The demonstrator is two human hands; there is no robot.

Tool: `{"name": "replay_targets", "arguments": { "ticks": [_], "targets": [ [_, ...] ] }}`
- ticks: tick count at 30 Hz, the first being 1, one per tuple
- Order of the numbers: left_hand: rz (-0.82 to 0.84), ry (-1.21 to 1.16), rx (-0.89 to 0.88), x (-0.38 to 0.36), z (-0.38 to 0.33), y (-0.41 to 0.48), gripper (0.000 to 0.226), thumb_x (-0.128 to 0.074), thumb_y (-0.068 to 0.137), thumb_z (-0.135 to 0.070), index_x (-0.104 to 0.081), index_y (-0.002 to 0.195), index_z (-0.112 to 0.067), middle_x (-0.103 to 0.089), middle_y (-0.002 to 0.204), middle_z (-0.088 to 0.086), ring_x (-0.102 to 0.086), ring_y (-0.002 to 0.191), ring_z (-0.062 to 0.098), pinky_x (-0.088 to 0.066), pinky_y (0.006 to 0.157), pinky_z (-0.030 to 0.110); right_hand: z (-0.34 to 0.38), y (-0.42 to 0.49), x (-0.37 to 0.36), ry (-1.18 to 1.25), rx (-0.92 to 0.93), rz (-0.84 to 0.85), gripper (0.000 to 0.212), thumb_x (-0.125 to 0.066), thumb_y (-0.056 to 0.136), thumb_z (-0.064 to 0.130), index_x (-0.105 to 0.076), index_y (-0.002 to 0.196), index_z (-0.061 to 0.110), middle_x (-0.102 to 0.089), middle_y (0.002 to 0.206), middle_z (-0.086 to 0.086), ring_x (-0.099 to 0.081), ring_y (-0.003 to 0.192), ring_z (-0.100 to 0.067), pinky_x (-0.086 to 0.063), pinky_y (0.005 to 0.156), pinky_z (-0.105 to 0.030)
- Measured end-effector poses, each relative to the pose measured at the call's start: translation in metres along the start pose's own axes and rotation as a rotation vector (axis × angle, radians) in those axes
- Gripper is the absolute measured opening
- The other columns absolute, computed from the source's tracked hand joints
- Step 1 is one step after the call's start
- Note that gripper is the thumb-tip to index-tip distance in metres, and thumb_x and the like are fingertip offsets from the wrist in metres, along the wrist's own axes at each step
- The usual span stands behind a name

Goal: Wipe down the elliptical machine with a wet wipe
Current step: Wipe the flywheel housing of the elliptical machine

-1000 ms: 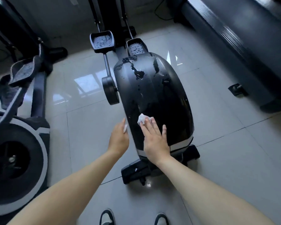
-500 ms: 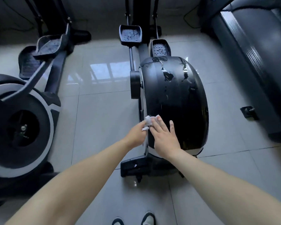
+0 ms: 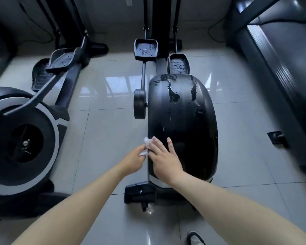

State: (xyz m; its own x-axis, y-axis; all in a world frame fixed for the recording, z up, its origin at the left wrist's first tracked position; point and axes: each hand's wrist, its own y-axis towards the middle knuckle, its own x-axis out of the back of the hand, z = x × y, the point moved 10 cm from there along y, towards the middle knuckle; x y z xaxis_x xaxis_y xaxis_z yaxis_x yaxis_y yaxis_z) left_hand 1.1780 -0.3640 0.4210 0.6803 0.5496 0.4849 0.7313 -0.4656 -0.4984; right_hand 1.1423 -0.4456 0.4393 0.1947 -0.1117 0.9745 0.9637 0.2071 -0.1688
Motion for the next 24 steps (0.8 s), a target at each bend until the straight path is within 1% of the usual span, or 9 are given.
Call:
{"name": "replay_targets", "arguments": {
  "ticks": [4,7,9,11,13,16,19,22,24],
  "targets": [
    [-0.11,-0.079,0.097,-0.01,0.002,0.0,0.054,-0.037,0.107,-0.01,-0.039,0.155,-0.034,-0.053,0.145,-0.01,-0.057,0.119,0.018,-0.045,0.087,0.025,-0.017,0.0,0.01,-0.033,0.154,0.017,0.064,-0.028,0.098,0.013,-0.021,0.161,0.016,-0.015,0.17,0.001,0.007,0.158,-0.016,0.024,0.119,-0.055],
    [-0.175,-0.13,0.104,-0.018,-0.002,-0.001,0.058,-0.038,0.107,-0.009,-0.031,0.157,-0.037,-0.047,0.149,-0.015,-0.06,0.119,0.021,-0.048,0.078,0.022,-0.038,0.011,0.039,-0.024,0.154,-0.045,0.067,-0.032,0.098,0.011,-0.012,0.162,0.018,-0.022,0.166,0.001,0.0,0.158,-0.017,0.021,0.119,-0.054],
    [-0.212,-0.139,0.159,-0.026,0.001,-0.004,0.056,-0.039,0.107,-0.014,-0.031,0.158,-0.036,-0.05,0.149,-0.006,-0.063,0.113,0.027,-0.048,0.076,0.023,-0.047,0.017,0.047,-0.047,0.122,-0.046,0.064,-0.033,0.099,0.015,-0.014,0.161,0.014,-0.021,0.165,-0.001,0.0,0.157,-0.018,0.019,0.12,-0.055],
    [-0.246,-0.147,0.191,-0.036,0.003,-0.01,0.057,-0.038,0.106,-0.017,-0.03,0.159,-0.036,-0.055,0.147,0.008,-0.063,0.108,0.033,-0.049,0.081,0.028,-0.044,0.014,0.042,-0.085,0.123,-0.033,0.062,-0.034,0.1,0.018,-0.02,0.16,0.01,-0.019,0.166,-0.005,0.001,0.157,-0.021,0.019,0.12,-0.056],
    [-0.282,-0.19,0.181,-0.041,0.0,-0.014,0.058,-0.037,0.106,-0.015,-0.031,0.158,-0.038,-0.06,0.138,0.019,-0.06,0.116,0.04,-0.047,0.085,0.03,-0.032,0.005,0.033,-0.113,0.183,-0.018,0.061,-0.033,0.1,0.019,-0.021,0.159,0.008,-0.018,0.166,-0.005,0.0,0.157,-0.022,0.02,0.118,-0.055],
    [-0.307,-0.239,0.201,-0.046,0.0,-0.017,0.058,-0.036,0.105,-0.015,-0.034,0.156,-0.041,-0.062,0.134,0.019,-0.056,0.122,0.041,-0.048,0.091,0.036,-0.014,-0.015,0.01,-0.206,0.326,0.077,0.062,-0.028,0.103,0.021,-0.016,0.162,0.007,-0.006,0.171,-0.003,0.005,0.158,-0.021,0.024,0.116,-0.056],
    [-0.334,-0.241,0.236,-0.049,0.007,-0.02,0.06,-0.036,0.103,-0.012,-0.034,0.157,-0.039,-0.064,0.131,0.014,-0.063,0.099,0.032,-0.048,0.087,0.035,-0.017,-0.008,0.011,-0.278,0.397,0.09,0.06,-0.025,0.104,0.021,-0.015,0.162,0.008,-0.012,0.17,-0.002,0.002,0.158,-0.02,0.031,0.11,-0.058],
    [-0.355,-0.265,0.288,-0.052,0.017,-0.019,0.059,-0.038,0.102,-0.014,-0.037,0.157,-0.035,-0.058,0.144,0.005,-0.06,0.122,0.036,-0.048,0.102,0.038,-0.031,0.021,0.028,-0.279,0.323,0.03,0.058,-0.027,0.104,0.024,-0.02,0.161,0.011,-0.016,0.169,-0.002,-0.001,0.158,-0.019,0.028,0.11,-0.061],
    [-0.369,-0.269,0.309,-0.054,0.021,-0.018,0.058,-0.038,0.102,-0.015,-0.039,0.156,-0.035,-0.056,0.148,0.007,-0.053,0.132,0.037,-0.045,0.109,0.041,-0.039,0.031,0.036,-0.231,0.256,0.001,0.058,-0.028,0.103,0.022,-0.019,0.16,0.012,-0.014,0.17,-0.002,0.001,0.158,-0.019,0.023,0.114,-0.063]
  ]
}}
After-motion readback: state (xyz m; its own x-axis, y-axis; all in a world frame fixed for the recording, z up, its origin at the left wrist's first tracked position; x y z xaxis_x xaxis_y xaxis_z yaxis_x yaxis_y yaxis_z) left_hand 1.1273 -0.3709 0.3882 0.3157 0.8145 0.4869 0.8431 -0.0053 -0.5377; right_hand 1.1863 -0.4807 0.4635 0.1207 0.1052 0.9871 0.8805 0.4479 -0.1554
